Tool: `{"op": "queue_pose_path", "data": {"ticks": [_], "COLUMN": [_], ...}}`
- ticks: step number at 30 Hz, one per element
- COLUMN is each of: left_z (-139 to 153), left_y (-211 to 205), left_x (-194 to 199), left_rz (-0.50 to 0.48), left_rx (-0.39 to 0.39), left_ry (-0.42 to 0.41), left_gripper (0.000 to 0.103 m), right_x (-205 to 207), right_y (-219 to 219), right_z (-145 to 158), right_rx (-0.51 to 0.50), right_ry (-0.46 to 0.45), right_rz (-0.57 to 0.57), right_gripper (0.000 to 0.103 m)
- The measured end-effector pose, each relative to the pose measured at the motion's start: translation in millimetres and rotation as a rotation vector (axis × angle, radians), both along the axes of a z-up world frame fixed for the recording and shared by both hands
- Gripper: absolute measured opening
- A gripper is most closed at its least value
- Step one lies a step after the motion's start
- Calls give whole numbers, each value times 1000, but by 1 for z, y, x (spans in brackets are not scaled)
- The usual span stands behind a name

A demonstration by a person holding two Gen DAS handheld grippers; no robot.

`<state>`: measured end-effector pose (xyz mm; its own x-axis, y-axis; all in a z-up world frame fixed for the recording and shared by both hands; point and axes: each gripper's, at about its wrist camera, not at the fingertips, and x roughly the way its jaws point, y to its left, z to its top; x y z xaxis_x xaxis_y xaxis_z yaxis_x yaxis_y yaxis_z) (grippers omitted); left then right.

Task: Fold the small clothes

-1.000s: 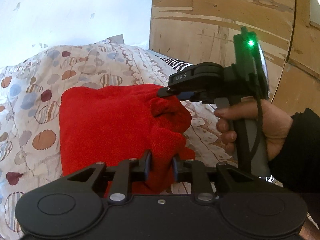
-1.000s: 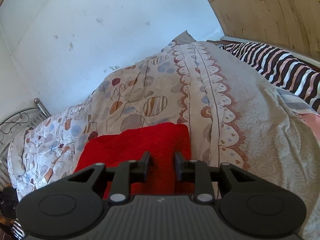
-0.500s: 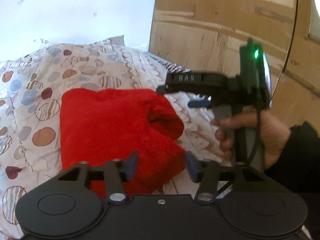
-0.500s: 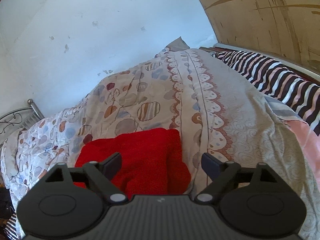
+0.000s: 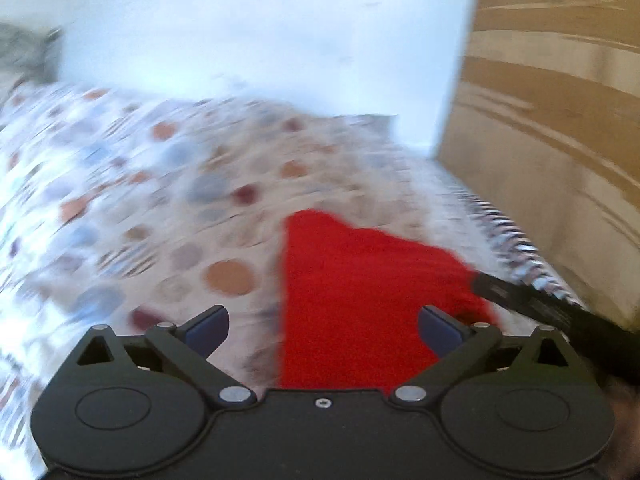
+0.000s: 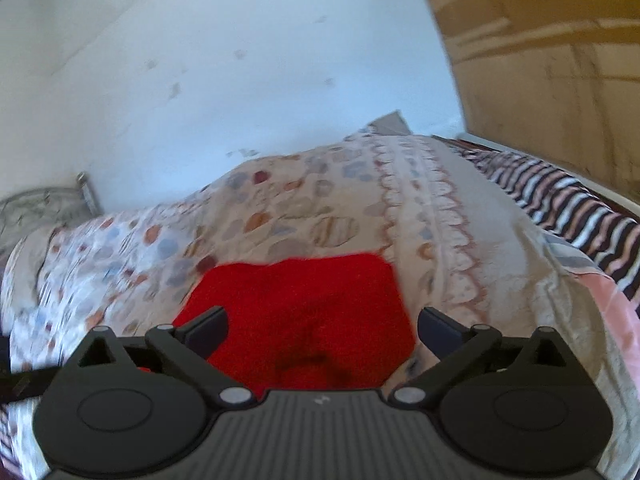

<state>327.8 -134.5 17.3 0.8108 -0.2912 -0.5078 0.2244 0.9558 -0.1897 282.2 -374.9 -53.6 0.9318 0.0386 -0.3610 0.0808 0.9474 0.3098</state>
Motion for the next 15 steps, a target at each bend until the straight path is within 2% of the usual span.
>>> {"op": "queue_pose_path", "data": {"ticks": [4, 9, 15], "left_z": [-18, -41, -67], "left_y": [15, 13, 6], "left_x": [18, 29, 27], "left_rz": [62, 31, -5], "left_rx": [5, 25, 55], "left_ry": [55, 111, 140], "left_gripper": [101, 101, 103], "right_x": [-16, -24, -37], "right_y": [29, 45, 43], "right_z": [-10, -33, -64], "right_rx": [-86, -186, -174], "right_ry": [0, 67, 103], "right_rz": [41, 19, 1], "right_gripper": [103, 103, 103]}}
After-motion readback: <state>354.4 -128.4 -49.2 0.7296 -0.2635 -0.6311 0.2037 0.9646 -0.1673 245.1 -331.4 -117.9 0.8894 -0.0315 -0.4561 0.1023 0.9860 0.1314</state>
